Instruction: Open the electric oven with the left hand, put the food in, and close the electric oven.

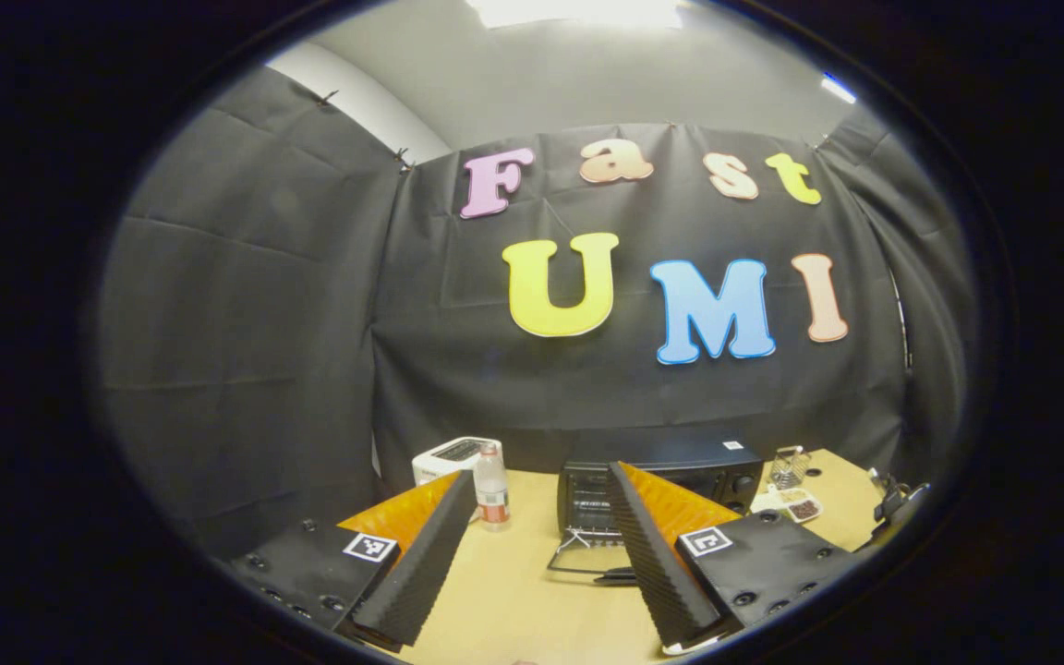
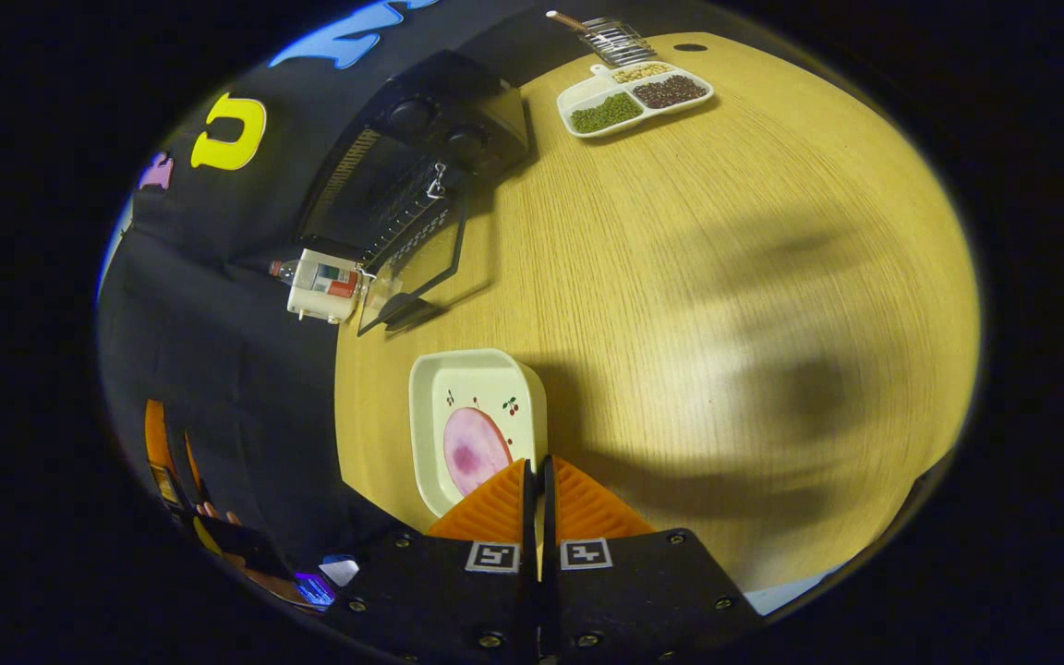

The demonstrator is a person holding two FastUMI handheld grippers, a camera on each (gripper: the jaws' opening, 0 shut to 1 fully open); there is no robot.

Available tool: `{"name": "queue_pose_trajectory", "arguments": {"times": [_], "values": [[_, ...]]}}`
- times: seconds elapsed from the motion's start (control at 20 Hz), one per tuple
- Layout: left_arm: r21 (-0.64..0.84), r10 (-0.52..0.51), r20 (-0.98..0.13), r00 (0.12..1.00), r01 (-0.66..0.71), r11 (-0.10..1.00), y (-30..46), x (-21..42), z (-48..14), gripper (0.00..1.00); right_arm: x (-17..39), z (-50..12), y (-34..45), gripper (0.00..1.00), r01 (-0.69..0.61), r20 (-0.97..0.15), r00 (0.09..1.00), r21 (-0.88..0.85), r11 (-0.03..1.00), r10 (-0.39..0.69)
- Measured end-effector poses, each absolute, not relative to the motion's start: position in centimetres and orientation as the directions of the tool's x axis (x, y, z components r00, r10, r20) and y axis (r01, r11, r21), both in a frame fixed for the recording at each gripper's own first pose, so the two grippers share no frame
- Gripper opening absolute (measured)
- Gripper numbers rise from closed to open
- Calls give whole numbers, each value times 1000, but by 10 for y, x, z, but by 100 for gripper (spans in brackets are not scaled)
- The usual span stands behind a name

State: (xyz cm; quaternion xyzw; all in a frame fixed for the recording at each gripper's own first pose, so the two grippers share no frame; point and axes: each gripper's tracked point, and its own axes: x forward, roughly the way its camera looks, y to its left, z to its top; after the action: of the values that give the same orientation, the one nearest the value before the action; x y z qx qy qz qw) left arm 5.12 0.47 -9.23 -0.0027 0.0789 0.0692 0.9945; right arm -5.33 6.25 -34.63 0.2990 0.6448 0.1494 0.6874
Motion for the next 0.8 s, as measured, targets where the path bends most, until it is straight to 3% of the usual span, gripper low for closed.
{"name": "queue_pose_trajectory", "arguments": {"times": [0.2,0.25,0.3,0.35,0.45,0.55,0.8], "values": [[-5,124,-172,977,-127,992,-4,39,-95,100,-43,-329,74,2,226,-773,161,635,739,614],[-5,114,-166,980,-116,993,-5,41,-96,95,-37,-325,76,2,236,-774,180,633,737,607],[1,104,-158,982,-105,994,-4,46,-96,100,-32,-322,79,2,247,-778,199,628,738,595],[7,94,-158,983,-94,996,-3,52,-97,95,-27,-319,82,2,263,-784,216,621,738,582],[-1,66,-157,985,-67,998,-1,68,-98,100,-17,-309,92,2,291,-780,253,626,724,572],[-15,53,-144,988,-55,998,9,82,-95,95,-7,-302,105,2,318,-773,277,635,704,571],[-20,16,-141,990,-19,1000,36,109,-104,100,26,-297,130,2,392,-783,344,622,678,519]]}}
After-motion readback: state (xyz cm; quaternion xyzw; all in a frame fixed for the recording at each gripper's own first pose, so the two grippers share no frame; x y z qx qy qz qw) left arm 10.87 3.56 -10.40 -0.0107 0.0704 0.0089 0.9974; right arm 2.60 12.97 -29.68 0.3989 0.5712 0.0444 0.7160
